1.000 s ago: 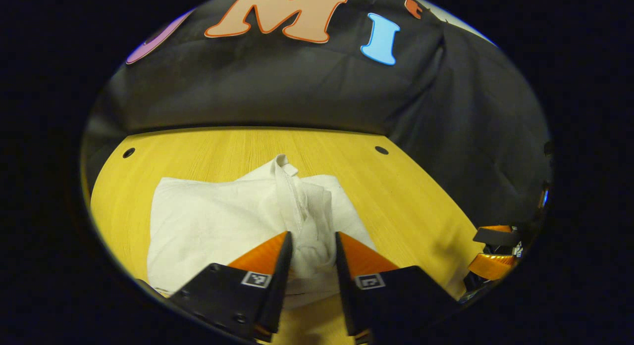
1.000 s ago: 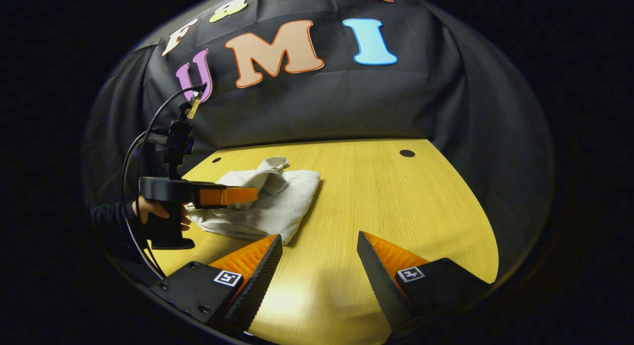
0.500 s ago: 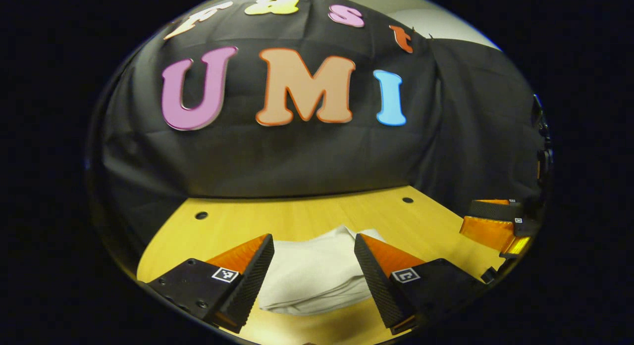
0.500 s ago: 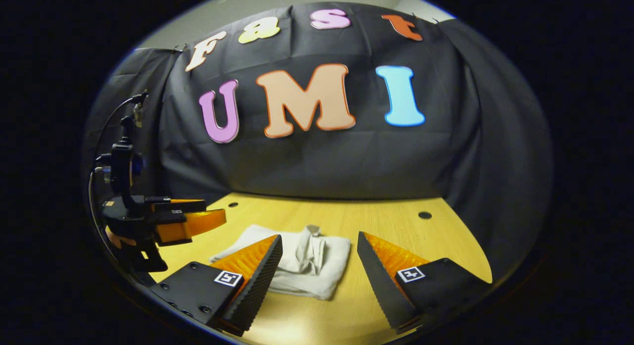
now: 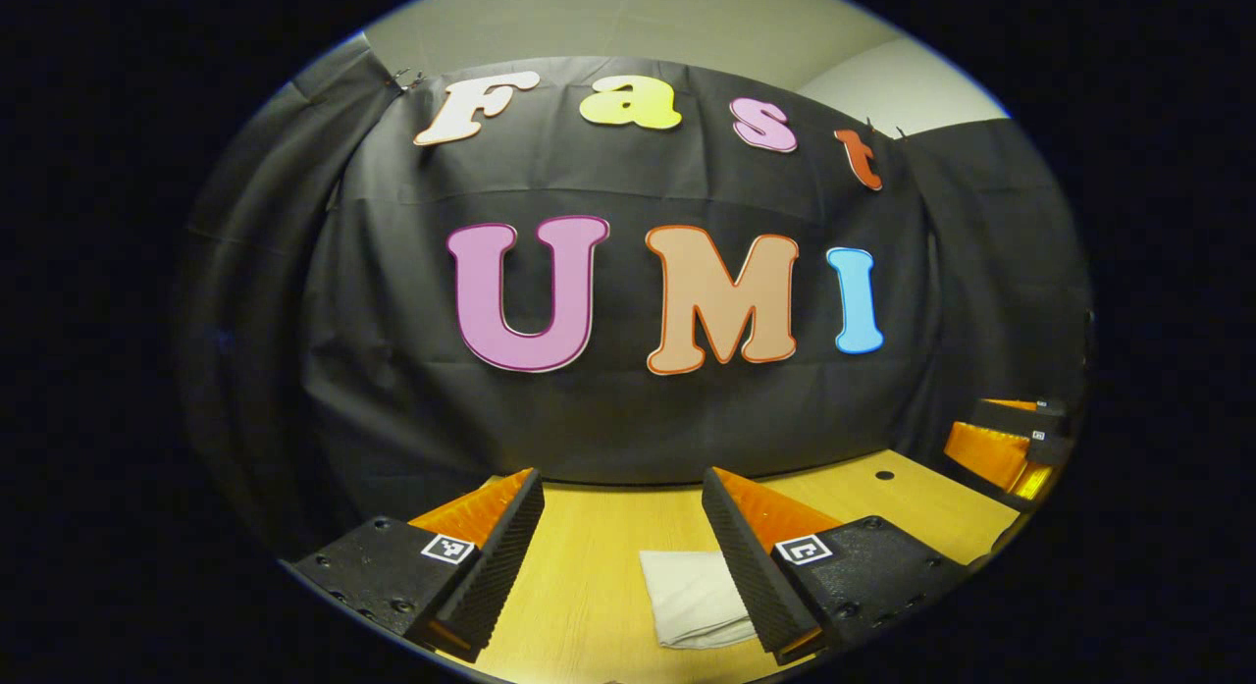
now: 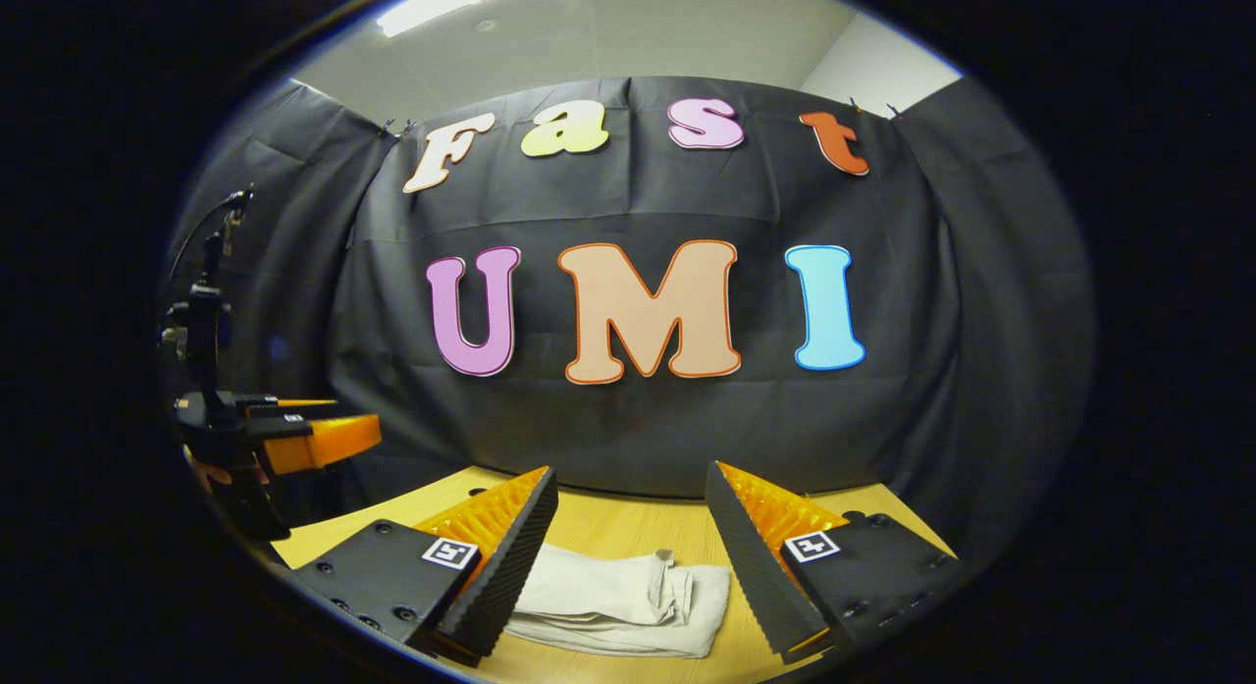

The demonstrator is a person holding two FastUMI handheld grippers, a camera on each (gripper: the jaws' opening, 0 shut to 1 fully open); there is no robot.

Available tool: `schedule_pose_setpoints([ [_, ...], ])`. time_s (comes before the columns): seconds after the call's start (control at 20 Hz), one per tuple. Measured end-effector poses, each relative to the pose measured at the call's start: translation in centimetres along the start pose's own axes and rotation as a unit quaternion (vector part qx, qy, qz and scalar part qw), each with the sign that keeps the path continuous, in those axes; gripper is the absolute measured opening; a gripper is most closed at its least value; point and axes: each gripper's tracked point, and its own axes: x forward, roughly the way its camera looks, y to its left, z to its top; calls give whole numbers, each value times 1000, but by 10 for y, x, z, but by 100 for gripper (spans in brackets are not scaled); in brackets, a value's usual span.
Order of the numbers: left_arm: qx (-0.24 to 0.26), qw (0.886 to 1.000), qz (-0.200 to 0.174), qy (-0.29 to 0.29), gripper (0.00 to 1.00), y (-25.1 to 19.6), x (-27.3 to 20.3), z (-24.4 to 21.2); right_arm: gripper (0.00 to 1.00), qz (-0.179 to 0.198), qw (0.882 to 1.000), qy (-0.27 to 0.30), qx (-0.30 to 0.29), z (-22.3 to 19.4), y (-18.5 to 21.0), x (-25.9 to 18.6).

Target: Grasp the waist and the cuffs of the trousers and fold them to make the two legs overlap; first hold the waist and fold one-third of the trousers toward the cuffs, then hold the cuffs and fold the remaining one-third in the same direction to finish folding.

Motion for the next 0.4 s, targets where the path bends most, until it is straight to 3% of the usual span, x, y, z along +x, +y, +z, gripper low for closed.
schedule_pose_setpoints([
  [0.4, 4, 1000, 1, -3, 95, 11, -2, 2, 98, -9, 1000, -9, 0, 7, 11, -5],
])
